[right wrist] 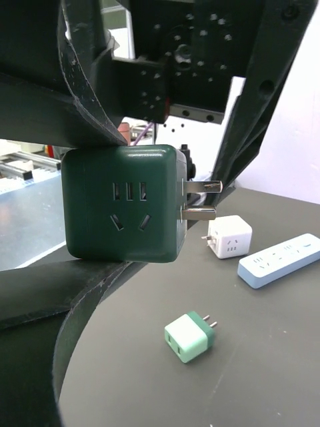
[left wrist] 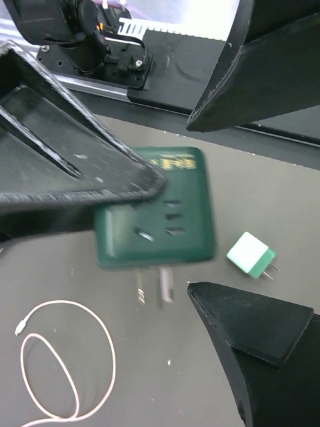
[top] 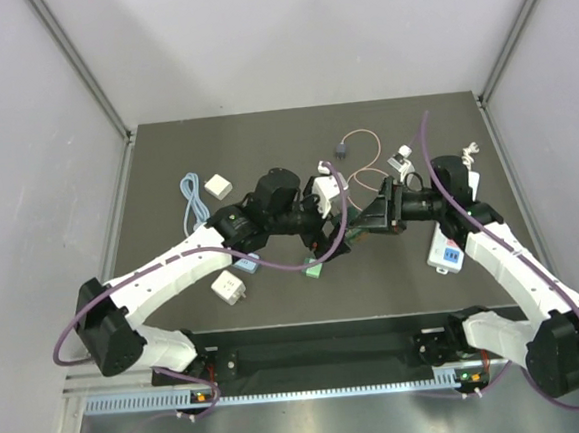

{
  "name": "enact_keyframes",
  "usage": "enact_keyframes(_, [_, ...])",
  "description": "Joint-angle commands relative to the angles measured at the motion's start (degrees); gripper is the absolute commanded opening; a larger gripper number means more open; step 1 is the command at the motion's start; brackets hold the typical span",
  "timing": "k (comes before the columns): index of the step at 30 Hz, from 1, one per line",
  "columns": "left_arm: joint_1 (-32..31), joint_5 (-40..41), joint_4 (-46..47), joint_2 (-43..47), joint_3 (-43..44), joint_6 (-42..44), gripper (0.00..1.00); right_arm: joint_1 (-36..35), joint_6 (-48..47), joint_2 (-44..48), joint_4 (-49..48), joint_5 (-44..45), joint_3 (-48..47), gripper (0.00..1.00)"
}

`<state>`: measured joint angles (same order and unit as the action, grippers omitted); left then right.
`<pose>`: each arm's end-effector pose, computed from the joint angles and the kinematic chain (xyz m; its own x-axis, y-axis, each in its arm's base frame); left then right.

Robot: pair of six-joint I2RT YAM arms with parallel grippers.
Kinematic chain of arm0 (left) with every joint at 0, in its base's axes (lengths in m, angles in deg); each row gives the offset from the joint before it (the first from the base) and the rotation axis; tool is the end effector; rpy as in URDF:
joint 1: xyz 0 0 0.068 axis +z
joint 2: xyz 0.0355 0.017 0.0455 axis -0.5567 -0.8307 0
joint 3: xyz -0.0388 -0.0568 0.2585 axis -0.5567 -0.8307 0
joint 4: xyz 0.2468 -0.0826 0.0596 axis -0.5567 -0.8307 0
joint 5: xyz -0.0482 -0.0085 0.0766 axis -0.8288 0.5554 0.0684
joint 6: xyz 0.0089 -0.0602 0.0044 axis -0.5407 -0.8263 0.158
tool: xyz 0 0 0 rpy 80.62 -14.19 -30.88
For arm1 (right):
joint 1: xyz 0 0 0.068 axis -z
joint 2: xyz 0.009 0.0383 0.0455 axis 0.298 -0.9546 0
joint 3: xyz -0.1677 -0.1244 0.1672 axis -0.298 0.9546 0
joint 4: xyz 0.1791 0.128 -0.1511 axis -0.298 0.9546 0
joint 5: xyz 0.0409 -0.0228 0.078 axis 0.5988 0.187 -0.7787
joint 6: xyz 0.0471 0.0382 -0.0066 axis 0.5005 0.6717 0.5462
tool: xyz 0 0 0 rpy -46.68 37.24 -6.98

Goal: Insert the plug

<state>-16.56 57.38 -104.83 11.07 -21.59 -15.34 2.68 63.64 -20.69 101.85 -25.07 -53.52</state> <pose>0.1954 -0.2647 0.3232 -0.2626 0.3928 -0.8813 0.9434 0.2964 -0.1490 0.2220 0.0964 0.2755 -0.9129 0.1587 -0.3761 -0.2978 0.3710 0.8796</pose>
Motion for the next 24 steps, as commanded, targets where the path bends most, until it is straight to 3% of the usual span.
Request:
enact_keyframes(1, [-2.3,3.0,1.7,-1.3,2.6,2.4,0.98,-1.1,2.2,2.1,-4.8,-1.9,0.4,0.18])
enact_keyframes(6, [-3.0,5.2,3.8,-2.4,1.9,1.9,0.93,-2.9,4.3,2.5,-6.4,-0.3,1.1,0.17])
enact_keyframes(9, [-3.2,5.8,4.7,-2.4,1.9,1.5,0.82,-4.1,4.5,2.6,-6.7,0.7,1.2,0.17])
enact_keyframes(14, [-3.3,5.8,5.9,-1.2,0.7,-0.2,0.21,-4.6,4.7,2.5,-6.7,1.5,1.3,0.23])
enact_keyframes(18, [-3.3,4.3,6.6,-0.4,-0.4,-2.9,0.0,-4.7,4.7,2.7,-6.6,2.2,0.7,0.37])
enact_keyframes(24, [-3.1,4.3,9.1,0.9,-3.3,-12.2,0.0,-4.5,-1.1,2.6,-1.3,5.6,-2.2,0.7])
